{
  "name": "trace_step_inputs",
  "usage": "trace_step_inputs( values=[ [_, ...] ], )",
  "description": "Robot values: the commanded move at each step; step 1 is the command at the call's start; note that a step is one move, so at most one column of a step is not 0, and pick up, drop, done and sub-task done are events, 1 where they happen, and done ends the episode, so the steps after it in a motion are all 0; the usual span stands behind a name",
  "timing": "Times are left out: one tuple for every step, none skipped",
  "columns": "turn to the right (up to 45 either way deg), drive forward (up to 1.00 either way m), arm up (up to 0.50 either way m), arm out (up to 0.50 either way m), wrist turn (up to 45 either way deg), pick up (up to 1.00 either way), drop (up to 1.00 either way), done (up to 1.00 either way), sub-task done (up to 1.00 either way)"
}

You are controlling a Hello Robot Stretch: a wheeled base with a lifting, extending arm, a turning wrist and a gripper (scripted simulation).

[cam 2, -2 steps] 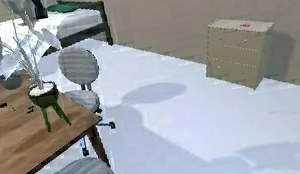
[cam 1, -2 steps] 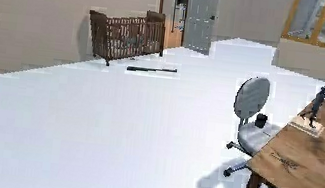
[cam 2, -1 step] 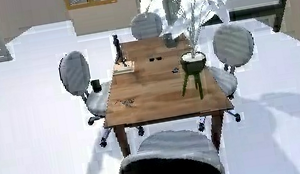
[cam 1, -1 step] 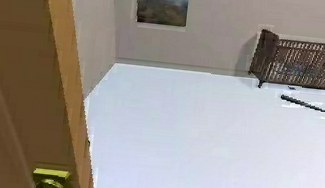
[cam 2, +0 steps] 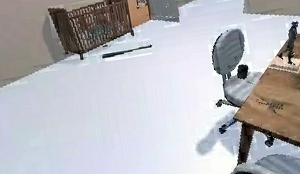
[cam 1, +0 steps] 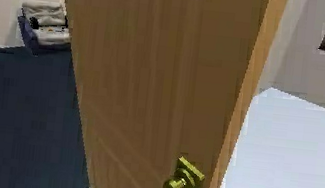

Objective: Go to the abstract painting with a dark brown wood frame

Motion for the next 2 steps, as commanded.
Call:
trace_step_inputs(
  values=[
    [-42.0, 0.0, 0.0, 0.0, 0.0, 0.0, 0.0, 0.0, 0.0],
    [0.0, 1.0, 0.0, 0.0, 0.0, 0.0, 0.0, 0.0, 0.0]
  ],
)
